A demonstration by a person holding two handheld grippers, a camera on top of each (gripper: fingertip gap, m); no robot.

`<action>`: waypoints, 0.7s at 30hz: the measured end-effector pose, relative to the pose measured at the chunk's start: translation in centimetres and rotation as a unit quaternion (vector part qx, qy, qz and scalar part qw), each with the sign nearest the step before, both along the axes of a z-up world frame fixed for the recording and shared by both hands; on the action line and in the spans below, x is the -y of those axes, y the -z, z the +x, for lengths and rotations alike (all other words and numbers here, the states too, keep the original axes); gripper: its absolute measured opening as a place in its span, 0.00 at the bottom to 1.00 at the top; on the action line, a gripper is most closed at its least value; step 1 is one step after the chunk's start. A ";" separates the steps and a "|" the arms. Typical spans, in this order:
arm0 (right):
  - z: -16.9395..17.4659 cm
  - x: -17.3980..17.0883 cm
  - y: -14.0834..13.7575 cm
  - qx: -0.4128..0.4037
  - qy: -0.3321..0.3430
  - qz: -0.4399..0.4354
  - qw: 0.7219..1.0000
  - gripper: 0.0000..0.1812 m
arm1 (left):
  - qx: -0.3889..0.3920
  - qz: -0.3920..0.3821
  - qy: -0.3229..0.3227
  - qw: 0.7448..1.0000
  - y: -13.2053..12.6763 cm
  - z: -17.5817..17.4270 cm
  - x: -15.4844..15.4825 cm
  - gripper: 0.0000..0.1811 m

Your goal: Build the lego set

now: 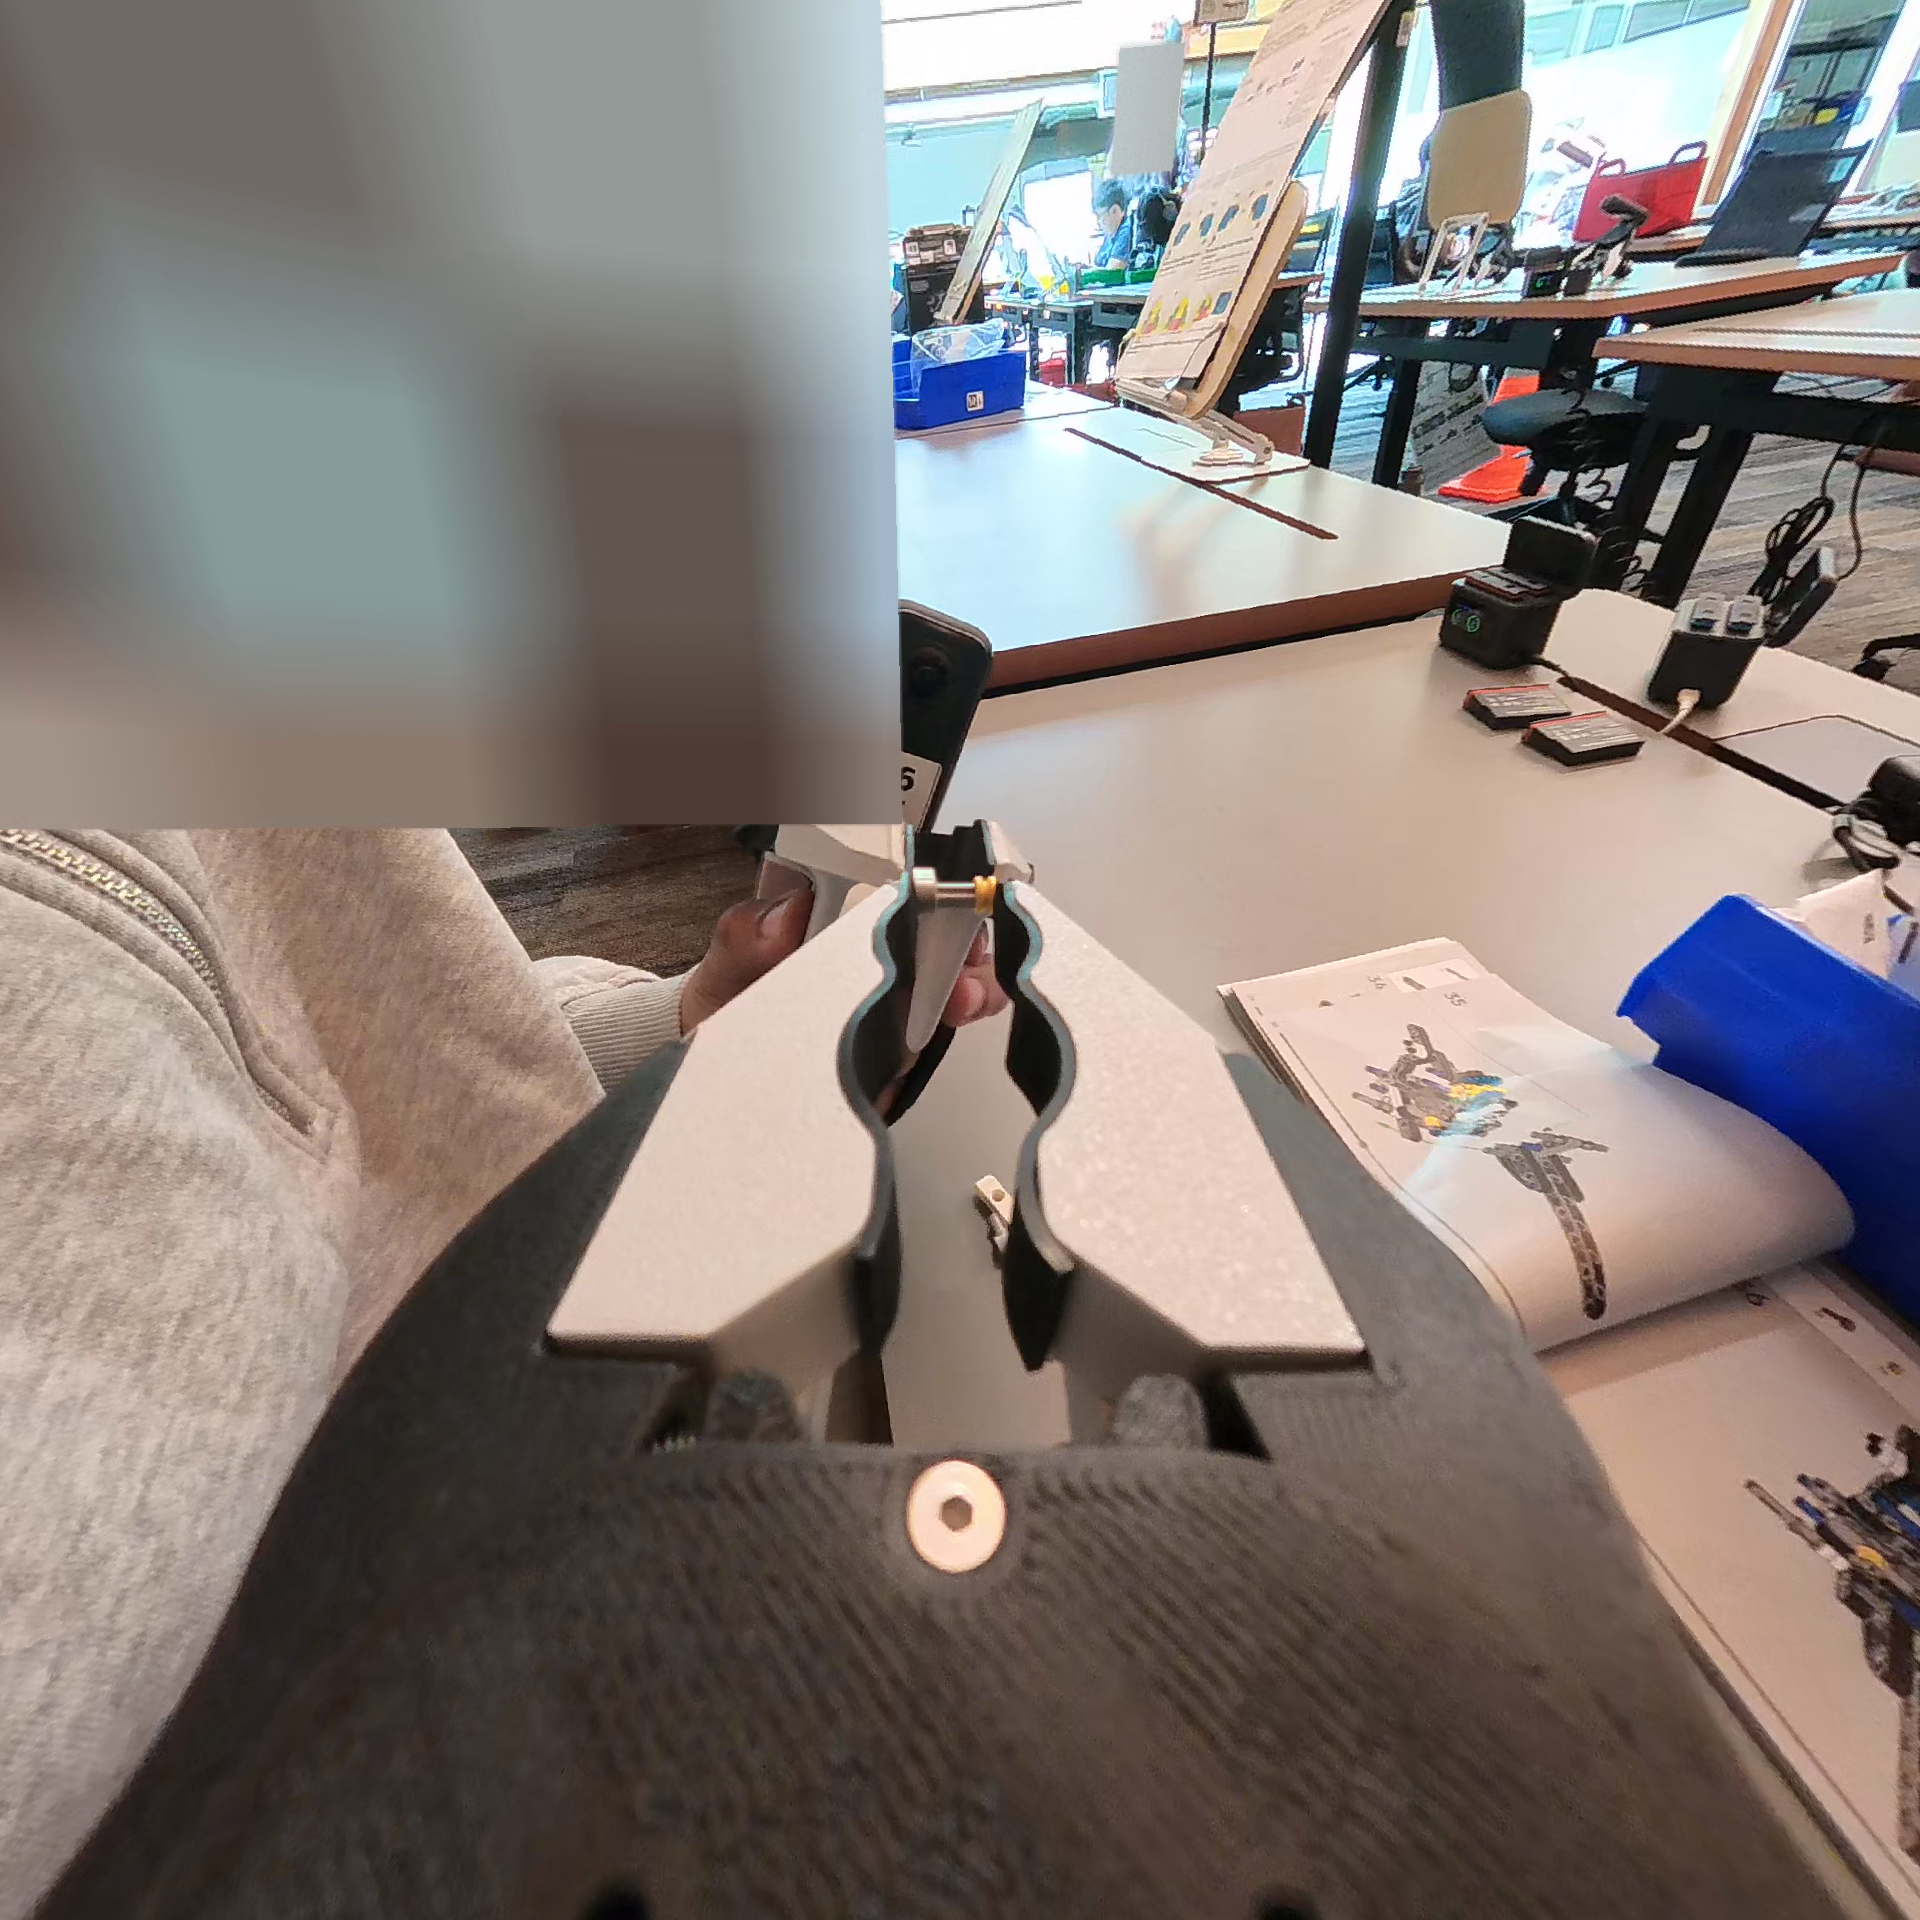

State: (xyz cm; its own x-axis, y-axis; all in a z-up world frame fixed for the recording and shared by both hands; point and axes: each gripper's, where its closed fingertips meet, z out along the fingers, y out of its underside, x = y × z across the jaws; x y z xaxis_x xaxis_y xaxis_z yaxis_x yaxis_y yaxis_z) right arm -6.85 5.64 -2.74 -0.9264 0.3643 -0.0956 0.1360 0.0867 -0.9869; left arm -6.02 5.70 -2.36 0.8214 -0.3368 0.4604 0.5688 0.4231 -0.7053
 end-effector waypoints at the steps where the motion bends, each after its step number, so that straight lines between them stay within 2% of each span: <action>1: 0.0 0.0 0.0 0.000 0.000 0.001 1.000 0.07 | 0.001 -0.001 0.003 1.000 0.0 0.0 0.0 0.06; 21: -0.1 0.0 0.2 0.000 -0.009 0.007 1.000 0.07 | -0.001 -0.008 0.005 1.000 0.2 0.1 -0.2 0.06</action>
